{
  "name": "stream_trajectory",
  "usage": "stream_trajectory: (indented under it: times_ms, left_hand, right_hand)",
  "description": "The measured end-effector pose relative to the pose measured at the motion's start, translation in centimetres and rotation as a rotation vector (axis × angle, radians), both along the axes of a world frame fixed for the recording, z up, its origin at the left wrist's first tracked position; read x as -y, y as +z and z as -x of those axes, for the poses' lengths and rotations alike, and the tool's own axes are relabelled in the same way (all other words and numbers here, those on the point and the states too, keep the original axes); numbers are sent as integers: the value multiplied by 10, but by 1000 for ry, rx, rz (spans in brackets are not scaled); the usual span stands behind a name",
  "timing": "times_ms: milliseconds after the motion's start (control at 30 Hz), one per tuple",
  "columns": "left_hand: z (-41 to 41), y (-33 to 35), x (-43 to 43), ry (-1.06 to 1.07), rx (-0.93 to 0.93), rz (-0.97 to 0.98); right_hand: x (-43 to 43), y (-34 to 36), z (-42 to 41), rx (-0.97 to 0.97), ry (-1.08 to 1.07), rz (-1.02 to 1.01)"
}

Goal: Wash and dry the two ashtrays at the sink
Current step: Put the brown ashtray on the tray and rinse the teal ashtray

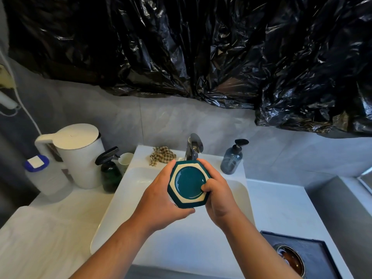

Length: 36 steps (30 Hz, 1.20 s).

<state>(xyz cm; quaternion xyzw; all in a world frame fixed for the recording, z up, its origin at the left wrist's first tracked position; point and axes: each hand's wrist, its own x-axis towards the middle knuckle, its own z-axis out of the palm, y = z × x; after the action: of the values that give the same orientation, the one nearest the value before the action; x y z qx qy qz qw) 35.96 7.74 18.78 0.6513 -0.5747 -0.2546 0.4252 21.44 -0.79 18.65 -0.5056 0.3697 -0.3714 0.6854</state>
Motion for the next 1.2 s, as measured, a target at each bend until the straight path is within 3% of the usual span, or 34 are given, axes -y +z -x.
stream_trajectory:
  times_ms: [833, 967, 1100, 1200]
  left_hand:
    - [0, 3, -3, 8, 1, -26]
    - [1, -1, 1, 26, -193, -32]
    - [2, -2, 5, 85, -525, -64]
    - [-1, 1, 7, 80, -643, -175]
  right_hand:
    - [-6, 5, 1, 20, 5, -5]
    - [-5, 3, 0, 1, 20, -53]
    - [-7, -1, -1, -53, 46, -51]
    - [-11, -2, -2, -97, 81, -7]
